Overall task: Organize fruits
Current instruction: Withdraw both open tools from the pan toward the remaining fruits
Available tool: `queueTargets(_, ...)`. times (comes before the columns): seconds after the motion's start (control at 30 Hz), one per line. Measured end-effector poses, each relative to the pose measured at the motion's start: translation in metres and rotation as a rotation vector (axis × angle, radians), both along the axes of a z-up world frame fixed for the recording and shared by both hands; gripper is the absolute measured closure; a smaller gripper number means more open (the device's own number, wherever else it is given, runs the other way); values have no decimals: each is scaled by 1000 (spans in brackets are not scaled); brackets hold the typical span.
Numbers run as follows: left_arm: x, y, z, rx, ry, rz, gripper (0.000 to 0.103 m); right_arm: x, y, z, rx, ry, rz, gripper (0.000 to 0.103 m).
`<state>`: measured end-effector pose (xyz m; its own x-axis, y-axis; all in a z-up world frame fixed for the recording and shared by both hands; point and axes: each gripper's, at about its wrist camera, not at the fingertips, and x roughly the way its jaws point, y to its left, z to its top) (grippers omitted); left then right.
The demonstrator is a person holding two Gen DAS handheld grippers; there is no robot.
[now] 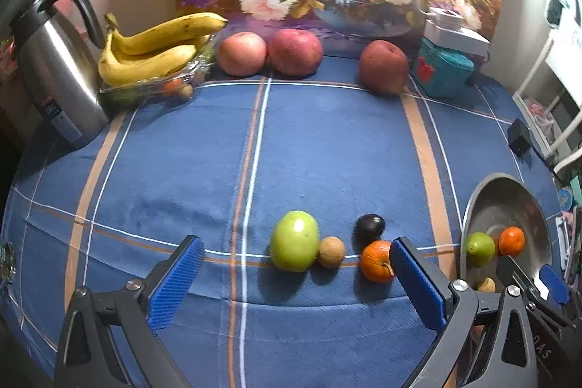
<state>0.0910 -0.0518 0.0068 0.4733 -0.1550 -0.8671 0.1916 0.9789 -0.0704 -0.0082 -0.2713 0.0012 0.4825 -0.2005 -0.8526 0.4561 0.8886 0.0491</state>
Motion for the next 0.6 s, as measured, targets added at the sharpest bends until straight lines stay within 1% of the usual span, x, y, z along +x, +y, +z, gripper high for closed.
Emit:
queueTargets(0.1, 4, 9, -2, -10, 7, 18, 0, 5, 5, 1, -2, 4, 0, 7)
queueTargets(0.27, 11, 24, -2, -20, 4, 45, 0, 20, 22, 3, -27, 35, 37, 7)
queueTargets(0.5, 27, 54, -6, -62, 33, 119, 0, 41, 43, 10, -20, 36, 65, 6)
queueTargets(0.6, 31, 64, -5, -67, 29, 146, 0, 51, 52, 13, -11, 36, 79, 7)
